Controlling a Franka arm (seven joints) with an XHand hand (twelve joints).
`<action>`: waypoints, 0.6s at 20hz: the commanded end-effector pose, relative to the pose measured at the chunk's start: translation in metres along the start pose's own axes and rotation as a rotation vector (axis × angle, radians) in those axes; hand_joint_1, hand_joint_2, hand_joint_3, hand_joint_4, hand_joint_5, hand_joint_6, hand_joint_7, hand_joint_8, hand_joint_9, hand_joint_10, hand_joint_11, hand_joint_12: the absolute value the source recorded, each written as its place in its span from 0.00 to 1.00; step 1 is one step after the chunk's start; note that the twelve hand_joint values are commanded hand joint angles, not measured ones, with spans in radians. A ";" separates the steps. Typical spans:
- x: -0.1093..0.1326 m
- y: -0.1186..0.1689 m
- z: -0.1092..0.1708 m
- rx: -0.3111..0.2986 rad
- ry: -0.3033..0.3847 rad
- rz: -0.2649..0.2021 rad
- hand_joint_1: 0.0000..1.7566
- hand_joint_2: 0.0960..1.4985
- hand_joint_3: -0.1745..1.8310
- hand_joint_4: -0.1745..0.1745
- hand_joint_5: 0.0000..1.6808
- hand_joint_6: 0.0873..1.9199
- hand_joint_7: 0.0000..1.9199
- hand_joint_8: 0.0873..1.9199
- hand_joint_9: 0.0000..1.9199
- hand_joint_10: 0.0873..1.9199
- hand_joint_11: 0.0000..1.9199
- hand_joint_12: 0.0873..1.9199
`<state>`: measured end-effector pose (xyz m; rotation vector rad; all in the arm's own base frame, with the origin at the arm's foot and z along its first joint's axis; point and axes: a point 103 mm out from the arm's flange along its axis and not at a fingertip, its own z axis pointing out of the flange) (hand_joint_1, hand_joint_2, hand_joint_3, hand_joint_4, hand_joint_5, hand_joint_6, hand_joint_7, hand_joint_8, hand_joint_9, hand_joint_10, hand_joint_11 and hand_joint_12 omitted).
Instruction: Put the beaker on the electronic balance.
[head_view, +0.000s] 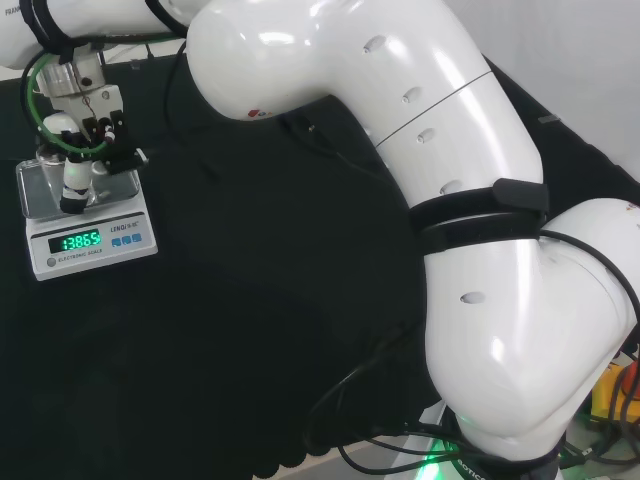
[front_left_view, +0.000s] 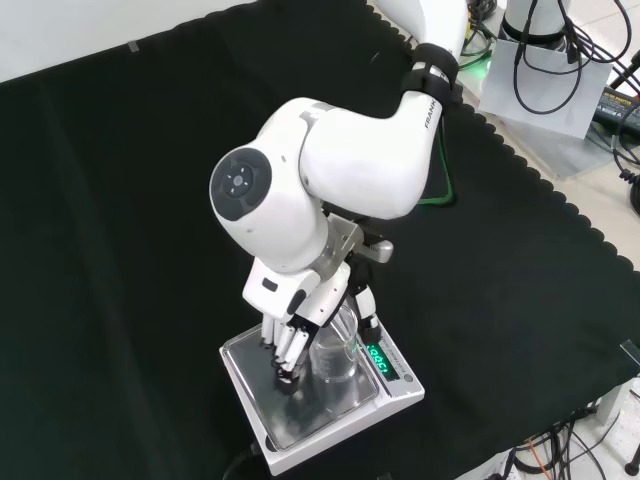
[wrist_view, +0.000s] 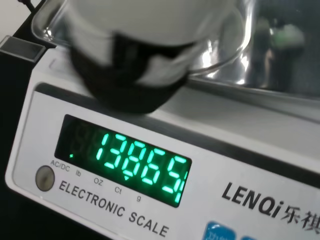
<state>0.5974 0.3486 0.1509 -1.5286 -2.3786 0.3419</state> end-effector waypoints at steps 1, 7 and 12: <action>-0.002 -0.013 -0.022 -0.019 0.005 -0.033 0.53 0.26 0.43 0.56 0.01 0.02 0.10 0.46 0.24 0.42 0.15 0.77; -0.008 -0.040 -0.064 -0.074 -0.011 -0.027 0.48 0.29 0.34 0.60 0.00 0.00 0.05 0.41 0.18 0.44 0.11 0.79; -0.026 -0.070 -0.083 -0.125 0.004 -0.013 0.46 0.31 0.32 0.61 0.00 0.00 0.04 0.40 0.17 0.44 0.10 0.79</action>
